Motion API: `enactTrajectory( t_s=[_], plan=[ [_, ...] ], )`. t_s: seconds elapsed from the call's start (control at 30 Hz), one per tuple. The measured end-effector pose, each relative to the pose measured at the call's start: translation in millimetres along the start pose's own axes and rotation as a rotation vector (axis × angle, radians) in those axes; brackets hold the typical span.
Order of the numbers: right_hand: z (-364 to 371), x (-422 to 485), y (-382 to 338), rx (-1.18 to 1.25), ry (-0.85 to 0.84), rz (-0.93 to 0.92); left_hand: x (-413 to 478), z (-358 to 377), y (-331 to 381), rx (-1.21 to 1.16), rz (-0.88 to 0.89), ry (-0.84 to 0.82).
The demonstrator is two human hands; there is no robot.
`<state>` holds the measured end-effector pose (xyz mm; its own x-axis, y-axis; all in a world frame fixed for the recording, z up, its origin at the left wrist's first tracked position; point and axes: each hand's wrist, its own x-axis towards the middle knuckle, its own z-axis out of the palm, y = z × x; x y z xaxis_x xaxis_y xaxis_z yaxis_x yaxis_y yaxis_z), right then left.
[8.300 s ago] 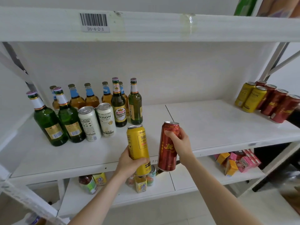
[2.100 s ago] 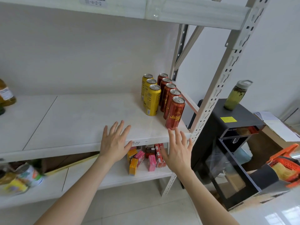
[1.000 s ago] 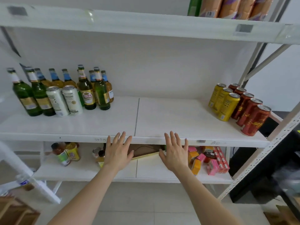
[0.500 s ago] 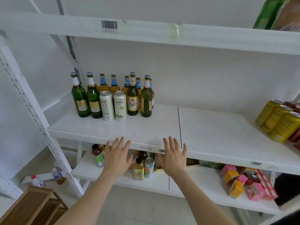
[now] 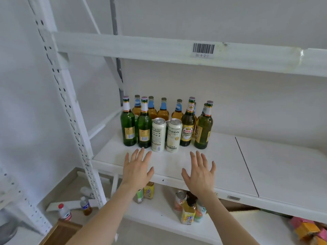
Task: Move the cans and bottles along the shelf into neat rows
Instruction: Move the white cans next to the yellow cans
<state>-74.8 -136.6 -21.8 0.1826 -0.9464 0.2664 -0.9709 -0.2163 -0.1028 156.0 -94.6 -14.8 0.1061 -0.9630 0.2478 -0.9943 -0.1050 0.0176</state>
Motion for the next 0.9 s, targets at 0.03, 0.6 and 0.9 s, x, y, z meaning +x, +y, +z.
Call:
enactTrajectory(
  t_s=[0.03,0.6,0.9],
  plan=[
    [1,7,-10,0.009,0.015,0.024,8,-1,-10,-0.008,0.013,0.007],
    [32,113,-46,0.302,0.126,0.223,120,58,-30,-0.48,0.127,0.07],
    [35,171,-43,0.962,0.071,0.186,147,84,5,-0.919,-0.088,0.096]
  ],
)
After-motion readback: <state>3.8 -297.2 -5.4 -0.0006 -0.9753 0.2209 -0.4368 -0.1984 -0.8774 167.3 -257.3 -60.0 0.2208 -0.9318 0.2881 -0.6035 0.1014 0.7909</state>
